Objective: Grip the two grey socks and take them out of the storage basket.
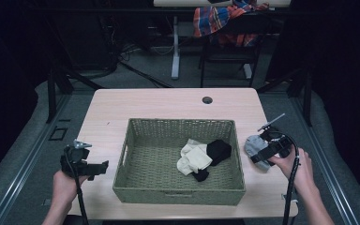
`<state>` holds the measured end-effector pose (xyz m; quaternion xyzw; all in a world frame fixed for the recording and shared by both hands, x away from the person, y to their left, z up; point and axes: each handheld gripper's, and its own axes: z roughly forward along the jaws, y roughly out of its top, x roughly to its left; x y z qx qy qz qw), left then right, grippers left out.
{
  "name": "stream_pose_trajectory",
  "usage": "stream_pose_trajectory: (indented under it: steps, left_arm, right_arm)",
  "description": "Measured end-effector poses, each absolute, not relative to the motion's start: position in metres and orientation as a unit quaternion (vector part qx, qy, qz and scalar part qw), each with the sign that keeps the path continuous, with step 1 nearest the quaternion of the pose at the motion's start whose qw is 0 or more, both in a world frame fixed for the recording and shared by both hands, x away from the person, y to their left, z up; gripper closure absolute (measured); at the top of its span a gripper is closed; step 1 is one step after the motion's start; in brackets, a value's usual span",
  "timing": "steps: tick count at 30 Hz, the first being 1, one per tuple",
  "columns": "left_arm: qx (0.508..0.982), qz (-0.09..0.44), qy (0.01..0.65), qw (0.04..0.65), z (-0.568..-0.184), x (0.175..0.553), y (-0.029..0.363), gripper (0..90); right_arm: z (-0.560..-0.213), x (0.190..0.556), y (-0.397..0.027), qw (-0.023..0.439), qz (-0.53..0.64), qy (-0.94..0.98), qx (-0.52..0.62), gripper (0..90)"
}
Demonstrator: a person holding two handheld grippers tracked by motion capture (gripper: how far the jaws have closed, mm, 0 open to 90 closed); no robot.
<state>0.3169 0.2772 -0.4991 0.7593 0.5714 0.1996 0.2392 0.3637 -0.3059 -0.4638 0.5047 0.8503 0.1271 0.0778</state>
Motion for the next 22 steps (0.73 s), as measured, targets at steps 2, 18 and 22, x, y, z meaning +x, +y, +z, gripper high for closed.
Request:
stream_pose_trajectory:
  steps: [2, 18, 22]
  left_arm:
    - [0.760, 0.199, 0.572, 0.239, -0.499, 0.317, 0.277, 2.4]
    - [0.760, 0.201, 0.571, 0.237, -0.499, 0.317, 0.276, 2.4]
    - [0.759, 0.201, 0.573, 0.236, -0.500, 0.318, 0.276, 2.4]
  right_arm:
    - [-0.469, 0.355, -0.300, 0.079, 0.119, 0.854, 0.500, 0.0]
    - [-0.488, 0.323, -0.316, 0.044, 0.117, 0.853, 0.507, 1.2]
    - [-0.491, 0.324, -0.316, 0.051, 0.120, 0.849, 0.512, 2.1]
